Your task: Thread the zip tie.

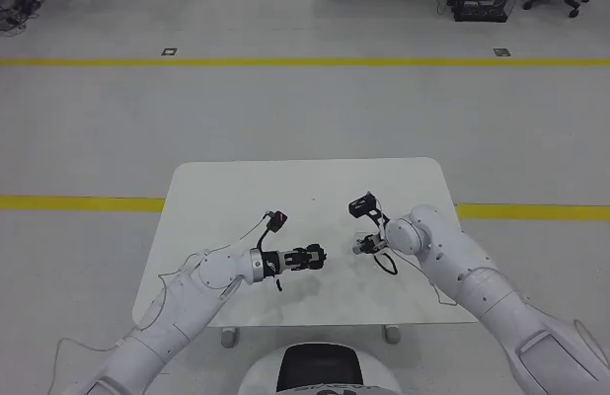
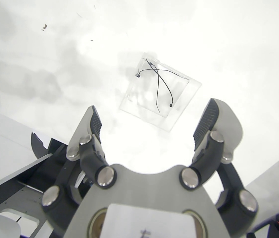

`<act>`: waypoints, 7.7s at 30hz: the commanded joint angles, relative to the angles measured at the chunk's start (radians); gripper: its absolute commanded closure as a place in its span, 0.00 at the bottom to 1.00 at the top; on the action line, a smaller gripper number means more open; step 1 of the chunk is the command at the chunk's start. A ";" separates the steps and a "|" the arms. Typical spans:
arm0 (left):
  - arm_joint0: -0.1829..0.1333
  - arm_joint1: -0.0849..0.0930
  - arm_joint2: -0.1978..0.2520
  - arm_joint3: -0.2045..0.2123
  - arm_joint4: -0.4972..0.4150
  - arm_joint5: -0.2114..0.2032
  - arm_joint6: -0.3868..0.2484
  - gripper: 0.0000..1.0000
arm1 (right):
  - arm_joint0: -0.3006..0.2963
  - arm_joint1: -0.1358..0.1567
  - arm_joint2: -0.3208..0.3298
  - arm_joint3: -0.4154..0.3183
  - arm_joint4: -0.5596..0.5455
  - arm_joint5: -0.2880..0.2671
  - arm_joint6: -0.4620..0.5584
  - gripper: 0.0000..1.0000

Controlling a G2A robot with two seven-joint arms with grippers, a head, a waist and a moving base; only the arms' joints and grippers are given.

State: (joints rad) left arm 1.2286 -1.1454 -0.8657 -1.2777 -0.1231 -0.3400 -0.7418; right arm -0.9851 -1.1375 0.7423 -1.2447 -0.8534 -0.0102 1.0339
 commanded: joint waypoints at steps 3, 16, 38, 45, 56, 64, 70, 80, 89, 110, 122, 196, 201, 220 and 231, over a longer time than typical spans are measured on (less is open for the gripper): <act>0.000 0.000 0.000 0.000 0.000 0.000 0.000 1.00 | -0.012 0.004 0.008 -0.026 -0.014 0.001 0.017 0.00; 0.000 0.000 0.000 0.000 0.000 0.000 0.000 1.00 | -0.041 0.008 0.023 -0.052 -0.056 0.002 -0.007 0.16; 0.000 0.000 0.000 0.000 0.000 0.000 0.000 1.00 | 0.014 -0.043 -0.007 0.129 0.007 -0.036 -0.033 0.61; 0.000 0.000 0.000 0.000 0.000 0.000 0.000 1.00 | 0.052 -0.073 -0.036 0.227 0.035 -0.059 -0.049 0.65; 0.000 0.000 0.000 0.000 0.000 0.000 0.000 1.00 | 0.091 -0.113 -0.074 0.332 0.040 -0.080 -0.077 0.74; 0.000 0.000 0.000 0.000 0.000 0.000 0.000 1.00 | 0.114 -0.139 -0.095 0.390 0.040 -0.089 -0.091 0.78; 0.000 0.000 0.000 0.000 0.000 0.000 0.000 1.00 | 0.128 -0.159 -0.109 0.426 0.036 -0.086 -0.099 0.84; 0.000 0.000 0.000 0.000 0.000 0.000 0.000 1.00 | 0.147 -0.187 -0.122 0.483 0.033 -0.087 -0.110 0.91; 0.000 0.000 0.000 0.000 0.000 0.000 0.000 1.00 | 0.158 -0.208 -0.131 0.520 0.020 -0.073 -0.118 0.90; 0.000 0.000 0.000 0.000 0.000 0.000 0.000 1.00 | 0.171 -0.242 -0.136 0.568 -0.014 -0.069 -0.118 1.00; 0.000 0.000 0.000 0.000 0.000 0.000 0.000 1.00 | 0.105 -0.165 -0.011 0.417 -0.012 -0.173 -0.116 1.00; 0.000 0.000 0.000 0.000 0.000 0.000 0.000 1.00 | -0.593 0.147 0.401 -0.426 0.918 -0.330 -0.751 1.00; 0.000 0.000 0.000 0.000 0.000 0.000 0.000 1.00 | -0.588 0.141 0.407 -0.413 0.946 -0.330 -0.717 1.00; 0.007 0.001 -0.009 0.036 -0.145 0.081 -0.032 1.00 | -0.606 0.125 0.435 -0.396 0.984 -0.330 -0.640 1.00; -0.012 -0.011 0.003 0.096 -0.308 0.073 -0.089 1.00 | -0.644 0.076 0.476 -0.375 1.015 -0.330 -0.631 1.00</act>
State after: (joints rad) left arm 1.2200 -1.1549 -0.8661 -1.1873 -0.4219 -0.2698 -0.8279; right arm -1.6266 -1.0558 1.2150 -1.6211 0.1646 -0.3400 0.3961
